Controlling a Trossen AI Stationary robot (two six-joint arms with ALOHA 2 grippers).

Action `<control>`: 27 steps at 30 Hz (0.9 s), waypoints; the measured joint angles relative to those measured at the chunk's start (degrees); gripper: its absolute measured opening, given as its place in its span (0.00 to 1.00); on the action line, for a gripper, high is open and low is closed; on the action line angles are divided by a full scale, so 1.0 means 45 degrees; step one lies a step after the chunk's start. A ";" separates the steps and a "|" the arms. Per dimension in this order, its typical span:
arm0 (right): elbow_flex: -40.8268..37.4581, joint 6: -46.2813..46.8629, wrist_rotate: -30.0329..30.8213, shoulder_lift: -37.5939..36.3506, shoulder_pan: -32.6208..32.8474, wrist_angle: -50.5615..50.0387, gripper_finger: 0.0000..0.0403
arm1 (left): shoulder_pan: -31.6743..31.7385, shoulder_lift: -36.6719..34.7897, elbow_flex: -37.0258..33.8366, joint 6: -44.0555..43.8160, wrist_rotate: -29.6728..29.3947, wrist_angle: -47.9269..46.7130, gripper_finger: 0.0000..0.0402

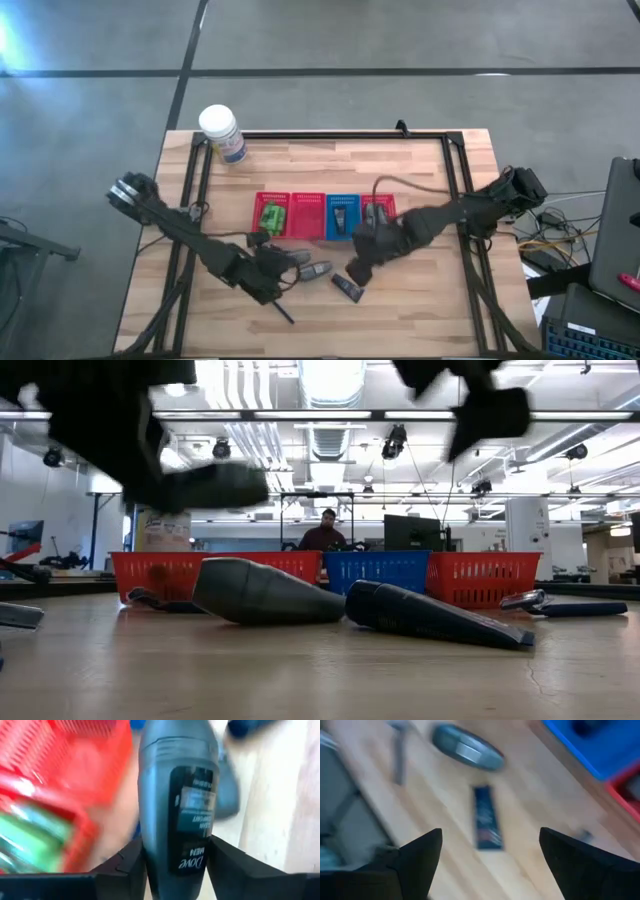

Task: Pick & Place Travel size toiletries
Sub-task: Put the black deodorant into the right red bin

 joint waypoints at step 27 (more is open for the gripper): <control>-0.0073 -0.2780 -0.0847 -0.0230 -0.1668 0.0820 0.89 | 0.1179 -0.1259 -0.1178 0.2726 0.0832 0.3154 0.38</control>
